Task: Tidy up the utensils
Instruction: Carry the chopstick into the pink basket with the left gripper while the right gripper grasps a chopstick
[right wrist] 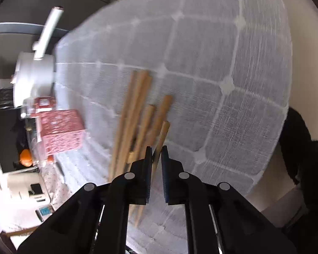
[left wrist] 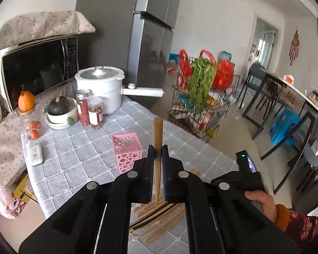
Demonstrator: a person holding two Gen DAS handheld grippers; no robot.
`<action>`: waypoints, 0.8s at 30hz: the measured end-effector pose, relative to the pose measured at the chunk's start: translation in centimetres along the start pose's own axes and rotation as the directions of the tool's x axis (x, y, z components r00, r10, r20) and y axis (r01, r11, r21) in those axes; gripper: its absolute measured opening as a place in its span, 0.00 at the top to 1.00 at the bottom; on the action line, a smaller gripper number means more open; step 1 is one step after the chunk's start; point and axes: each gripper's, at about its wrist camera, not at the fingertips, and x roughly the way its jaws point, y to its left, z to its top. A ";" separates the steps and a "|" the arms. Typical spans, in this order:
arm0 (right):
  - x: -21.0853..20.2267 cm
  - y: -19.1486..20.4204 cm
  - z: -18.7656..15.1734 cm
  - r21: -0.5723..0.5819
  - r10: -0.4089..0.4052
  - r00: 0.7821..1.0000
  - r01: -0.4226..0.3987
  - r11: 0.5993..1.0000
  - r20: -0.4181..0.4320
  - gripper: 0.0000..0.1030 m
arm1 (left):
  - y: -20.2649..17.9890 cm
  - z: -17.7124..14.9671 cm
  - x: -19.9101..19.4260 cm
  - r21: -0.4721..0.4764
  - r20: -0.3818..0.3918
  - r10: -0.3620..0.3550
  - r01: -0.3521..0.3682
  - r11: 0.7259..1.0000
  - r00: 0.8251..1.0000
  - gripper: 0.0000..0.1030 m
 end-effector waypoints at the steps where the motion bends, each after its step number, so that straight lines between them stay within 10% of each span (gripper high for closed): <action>1: -0.8 0.4 -0.3 -0.021 0.010 1.000 -0.010 1.000 0.011 0.93 | 0.0 0.1 -0.3 -0.007 0.010 0.004 -0.004 1.000 1.000 0.94; 9: -6.3 3.4 -2.2 -0.203 0.122 0.992 -0.115 0.972 0.024 0.94 | 0.1 0.8 -0.7 -0.059 0.046 0.032 -0.029 0.998 0.998 0.94; 11: -6.6 3.9 -1.3 -0.263 0.046 0.991 -0.012 0.965 0.124 0.94 | -0.1 1.0 -0.6 -0.068 0.050 0.033 -0.030 0.997 0.998 0.94; 14: -4.1 1.4 1.0 -0.113 0.066 0.997 -0.071 0.991 -0.048 0.95 | -0.9 1.1 -0.1 -0.064 0.050 0.030 -0.027 0.998 0.998 0.94; 24: -7.9 4.4 0.5 -0.268 0.155 0.988 -0.146 0.952 0.011 0.95 | -0.6 1.8 1.1 -0.100 0.056 0.041 -0.036 0.994 0.998 0.94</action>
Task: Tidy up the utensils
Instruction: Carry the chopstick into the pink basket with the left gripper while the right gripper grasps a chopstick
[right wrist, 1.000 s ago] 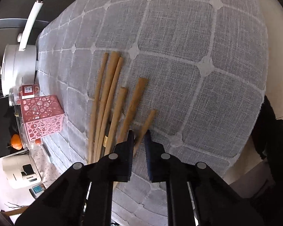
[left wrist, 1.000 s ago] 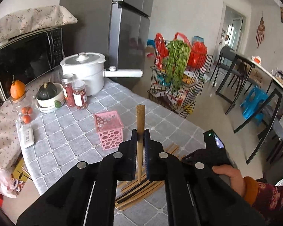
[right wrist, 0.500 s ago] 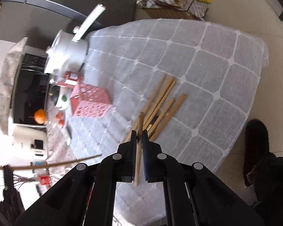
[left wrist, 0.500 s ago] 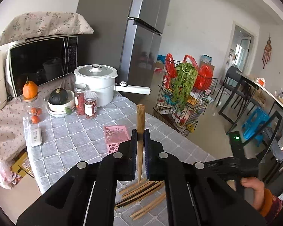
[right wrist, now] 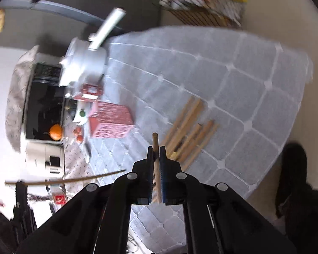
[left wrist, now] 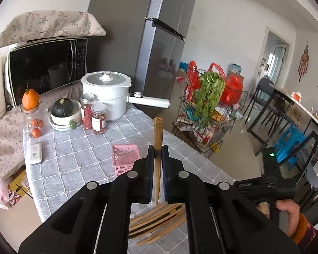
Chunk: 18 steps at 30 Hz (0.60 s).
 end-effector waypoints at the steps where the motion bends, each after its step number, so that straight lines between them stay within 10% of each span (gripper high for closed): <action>1: -0.5 0.8 0.0 -0.022 0.002 1.000 -0.002 1.000 0.007 0.95 | 0.2 0.3 -0.1 -0.014 0.006 -0.001 0.001 1.000 1.000 0.94; 18: -12.1 14.3 7.0 -0.306 0.122 0.966 -0.048 0.951 0.229 0.94 | 2.8 9.4 1.0 -0.095 0.125 0.156 -0.145 0.985 0.980 0.94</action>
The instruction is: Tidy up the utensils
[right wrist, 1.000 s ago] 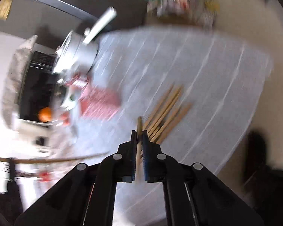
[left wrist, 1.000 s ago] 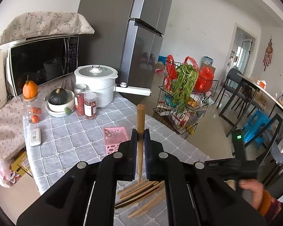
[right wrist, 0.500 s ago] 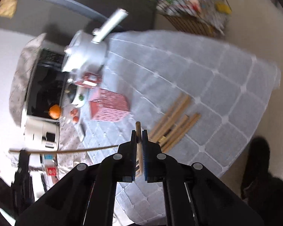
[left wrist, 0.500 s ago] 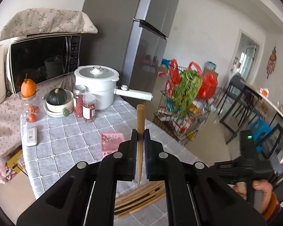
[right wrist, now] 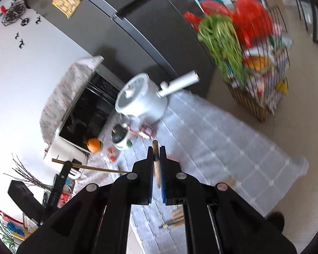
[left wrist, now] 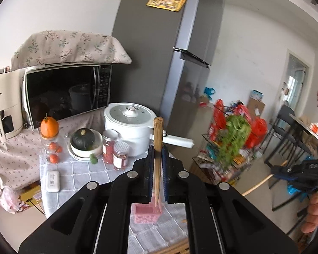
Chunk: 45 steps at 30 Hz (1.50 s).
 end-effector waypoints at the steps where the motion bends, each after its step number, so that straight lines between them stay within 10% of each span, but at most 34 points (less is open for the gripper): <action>1: 0.4 0.2 0.3 -0.005 0.001 1.000 -0.001 1.000 0.001 0.95 | 0.3 0.0 0.6 -0.007 -0.003 0.010 -0.010 1.000 1.000 0.94; 12: 7.8 2.9 1.9 -0.063 -0.033 0.998 0.029 0.998 -0.062 0.94 | 4.1 -2.7 8.9 -0.159 -0.164 -0.005 -0.022 0.987 0.986 0.87; 20: 12.7 5.2 1.6 -0.132 -0.095 0.991 0.082 0.988 -0.098 0.94 | 8.2 -3.7 2.9 -0.321 -0.012 0.044 -0.045 0.946 0.999 0.72; 30: 17.5 6.3 0.2 -0.168 -0.137 0.980 0.112 0.979 -0.145 0.91 | 8.6 -3.7 3.9 -0.307 -0.067 0.034 -0.053 0.950 0.997 0.68; 34: 17.1 5.8 0.0 -0.155 -0.147 0.981 0.127 0.980 -0.125 0.59 | 7.7 -4.2 4.3 -0.273 -0.088 0.038 -0.061 0.960 0.995 0.59; 41: 14.2 1.3 -1.1 -0.051 -0.162 0.985 0.160 0.986 -0.052 0.37 | 5.4 -5.2 5.6 -0.204 -0.138 0.027 -0.055 0.978 0.990 0.47; 45: 11.5 -4.2 -3.6 0.074 -0.195 0.981 0.194 0.978 0.013 0.17 | 3.6 -6.4 6.1 -0.156 -0.172 0.015 -0.043 0.987 0.985 0.23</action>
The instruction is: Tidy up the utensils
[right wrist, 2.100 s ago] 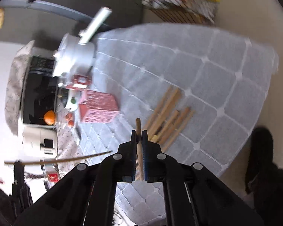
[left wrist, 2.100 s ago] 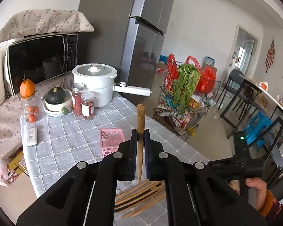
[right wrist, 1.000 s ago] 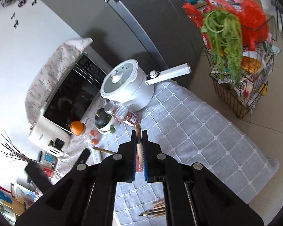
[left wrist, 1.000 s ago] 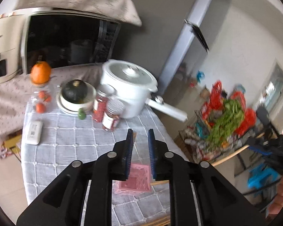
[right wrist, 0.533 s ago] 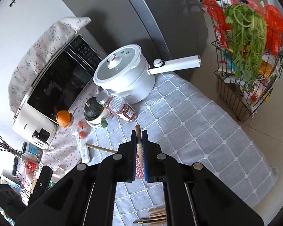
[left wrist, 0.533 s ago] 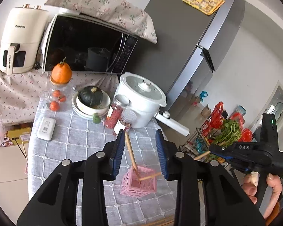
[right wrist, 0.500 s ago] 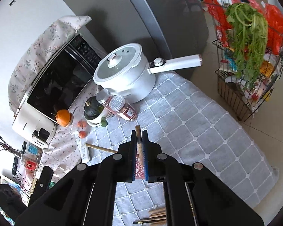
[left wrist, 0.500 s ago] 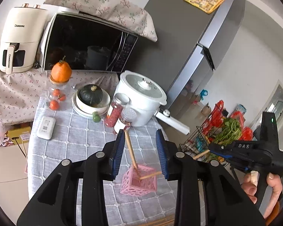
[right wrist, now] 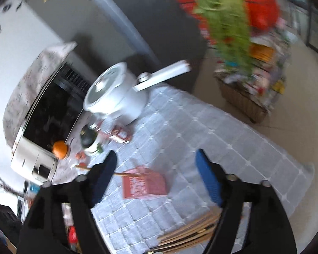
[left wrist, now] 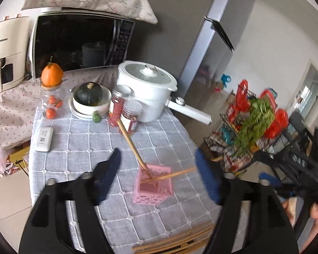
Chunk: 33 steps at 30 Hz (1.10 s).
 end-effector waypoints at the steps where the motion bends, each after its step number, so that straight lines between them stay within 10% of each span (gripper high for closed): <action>1: -0.1 -1.3 -0.5 0.027 -0.009 1.000 0.009 1.000 -0.004 0.13 | -0.5 -0.4 0.2 0.013 -0.010 -0.004 0.004 1.000 1.000 0.17; 8: 0.9 -12.8 -5.7 0.202 -0.118 0.981 0.148 0.968 -0.151 0.13 | -5.6 -5.8 4.5 0.261 -0.216 0.017 0.041 0.964 0.976 0.07; 17: 3.2 -19.1 -8.1 0.365 -0.016 0.936 0.153 0.918 -0.351 0.13 | -13.2 -15.2 14.6 0.450 -0.586 0.077 0.244 0.859 0.807 0.08; 25: 3.2 -19.6 -8.4 0.419 0.116 0.907 0.072 0.905 -0.405 0.13 | -14.4 -15.8 19.9 0.429 -0.706 0.135 0.267 0.863 0.695 0.37; 33: 3.2 -20.0 -8.9 0.481 0.192 0.887 0.039 0.876 -0.420 0.13 | -15.3 -17.6 22.1 0.486 -0.726 0.218 0.262 0.834 0.653 0.59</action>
